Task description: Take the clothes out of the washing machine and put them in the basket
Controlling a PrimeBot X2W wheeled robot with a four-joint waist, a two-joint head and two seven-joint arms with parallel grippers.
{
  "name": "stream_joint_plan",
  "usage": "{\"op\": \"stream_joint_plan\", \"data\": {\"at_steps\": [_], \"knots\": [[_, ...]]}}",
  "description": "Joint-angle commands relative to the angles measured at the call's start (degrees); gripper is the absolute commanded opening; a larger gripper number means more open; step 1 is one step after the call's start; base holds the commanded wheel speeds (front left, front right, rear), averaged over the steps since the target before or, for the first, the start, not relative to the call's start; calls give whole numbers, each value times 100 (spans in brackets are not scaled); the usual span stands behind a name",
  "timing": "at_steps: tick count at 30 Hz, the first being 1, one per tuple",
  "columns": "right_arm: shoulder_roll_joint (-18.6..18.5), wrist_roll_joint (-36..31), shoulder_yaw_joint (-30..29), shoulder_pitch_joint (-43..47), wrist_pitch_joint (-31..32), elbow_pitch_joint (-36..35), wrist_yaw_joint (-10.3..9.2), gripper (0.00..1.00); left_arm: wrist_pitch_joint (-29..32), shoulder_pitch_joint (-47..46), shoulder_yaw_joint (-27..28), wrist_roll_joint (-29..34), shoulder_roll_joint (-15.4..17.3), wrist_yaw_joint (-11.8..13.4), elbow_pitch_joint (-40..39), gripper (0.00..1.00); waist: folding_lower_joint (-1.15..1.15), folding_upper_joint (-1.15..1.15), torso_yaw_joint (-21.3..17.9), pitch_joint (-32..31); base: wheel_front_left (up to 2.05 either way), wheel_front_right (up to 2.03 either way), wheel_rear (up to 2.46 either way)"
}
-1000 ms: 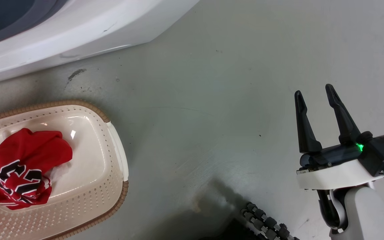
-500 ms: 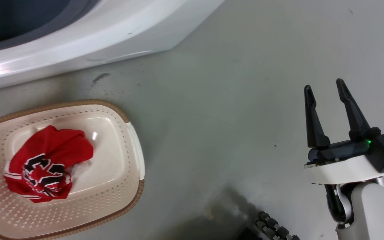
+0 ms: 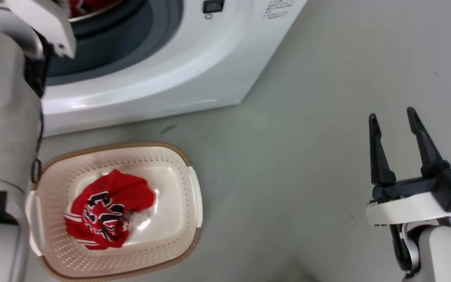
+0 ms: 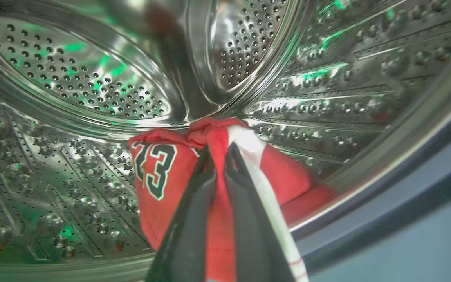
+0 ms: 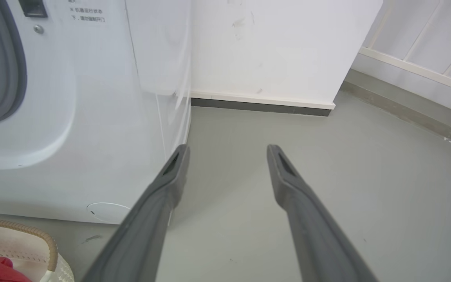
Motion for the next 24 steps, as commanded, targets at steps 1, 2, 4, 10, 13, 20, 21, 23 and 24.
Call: {"op": "stream_joint_plan", "data": {"at_steps": [1,2,4,10,13,20,21,23,24], "knots": [[-3,-59,-9,90,-11,17,-6,100,-107,197,18,-37,-52,31,-83,0,0,0,278,-420,0,0,0],[-4,-92,-22,134,-11,38,-6,100,-147,361,29,-57,-96,50,-142,0,0,0,336,-539,0,0,0],[-4,-137,-22,221,-11,77,-6,100,-195,664,14,-30,-158,92,-330,0,0,0,424,-734,0,0,0],[-3,-212,-43,428,-11,168,-6,100,-205,1909,316,27,-321,352,-1962,0,0,0,704,-1265,0,0,0],[-3,-254,-41,511,-10,207,-6,100,-205,2517,482,147,-374,454,-2883,0,0,0,841,-1492,0,0,0],[-3,-299,-106,684,-10,328,-6,100,-206,3776,796,280,-584,341,-4643,0,0,0,1153,-1962,0,0,0],[-2,-302,-106,697,-10,338,-6,100,-206,3930,836,288,-601,323,-4832,0,0,0,1187,-2003,0,0,0],[-4,-304,-138,748,-10,361,-6,100,-206,4233,851,331,-661,268,-5224,0,0,0,1263,-2095,0,0,0],[-4,-307,-154,771,-10,370,-6,100,-206,4385,823,341,-679,228,-5405,0,0,0,1300,-2134,0,0,0]]}}
